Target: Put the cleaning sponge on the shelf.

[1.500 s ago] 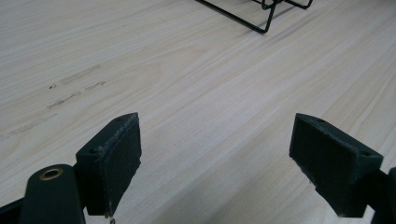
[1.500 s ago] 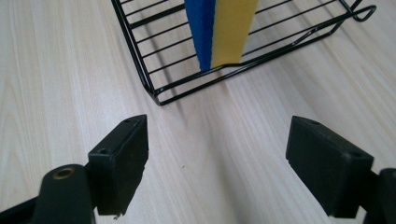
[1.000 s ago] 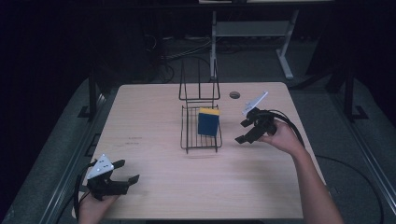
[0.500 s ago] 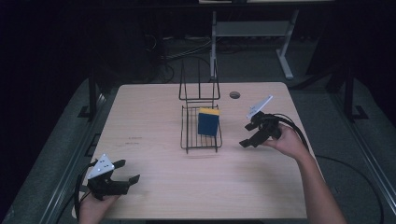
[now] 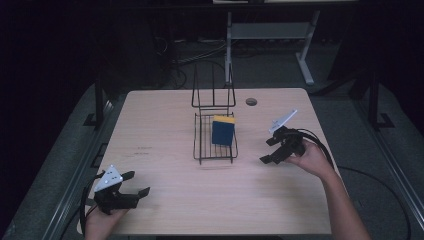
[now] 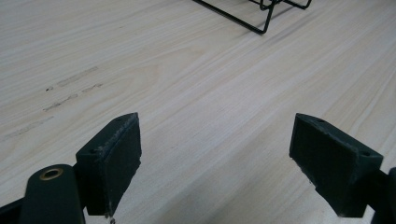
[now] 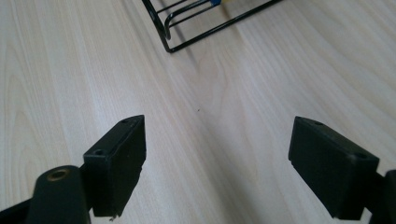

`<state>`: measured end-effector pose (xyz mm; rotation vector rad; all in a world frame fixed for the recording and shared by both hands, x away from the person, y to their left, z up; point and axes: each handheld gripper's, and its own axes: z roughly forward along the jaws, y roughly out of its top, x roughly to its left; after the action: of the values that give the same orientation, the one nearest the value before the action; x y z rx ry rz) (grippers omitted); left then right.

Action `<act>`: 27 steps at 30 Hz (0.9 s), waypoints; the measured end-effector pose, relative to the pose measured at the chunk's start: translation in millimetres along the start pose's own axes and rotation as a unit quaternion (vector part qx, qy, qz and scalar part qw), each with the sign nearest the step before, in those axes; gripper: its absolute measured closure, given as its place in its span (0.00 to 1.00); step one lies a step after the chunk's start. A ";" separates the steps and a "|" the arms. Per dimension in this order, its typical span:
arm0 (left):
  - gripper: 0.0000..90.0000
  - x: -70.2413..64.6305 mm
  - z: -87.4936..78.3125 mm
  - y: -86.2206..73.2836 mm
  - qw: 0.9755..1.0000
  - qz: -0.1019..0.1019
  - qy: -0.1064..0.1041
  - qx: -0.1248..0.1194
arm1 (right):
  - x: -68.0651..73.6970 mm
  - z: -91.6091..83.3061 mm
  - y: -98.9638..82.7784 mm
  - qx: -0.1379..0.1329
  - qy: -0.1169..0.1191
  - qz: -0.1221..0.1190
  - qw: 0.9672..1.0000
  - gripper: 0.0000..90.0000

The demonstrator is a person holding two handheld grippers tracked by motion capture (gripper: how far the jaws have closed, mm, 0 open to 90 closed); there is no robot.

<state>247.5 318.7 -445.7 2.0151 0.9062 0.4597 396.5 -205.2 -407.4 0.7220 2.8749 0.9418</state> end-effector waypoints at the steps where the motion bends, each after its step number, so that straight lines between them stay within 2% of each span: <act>1: 0.18 -0.1 0.0 -0.1 1.000 -0.001 0.000 0.001 | 0.3 0.0 -2.1 0.000 0.000 0.000 1.000 0.21; 27: 0.18 -1.3 1.4 -0.1 1.000 0.000 0.000 0.003 | 7.4 -8.9 -33.8 -0.002 -0.006 0.025 1.000 0.21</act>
<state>247.4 317.0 -446.5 2.0205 0.9090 0.4582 374.3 -230.8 -418.5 0.7988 2.8580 0.9442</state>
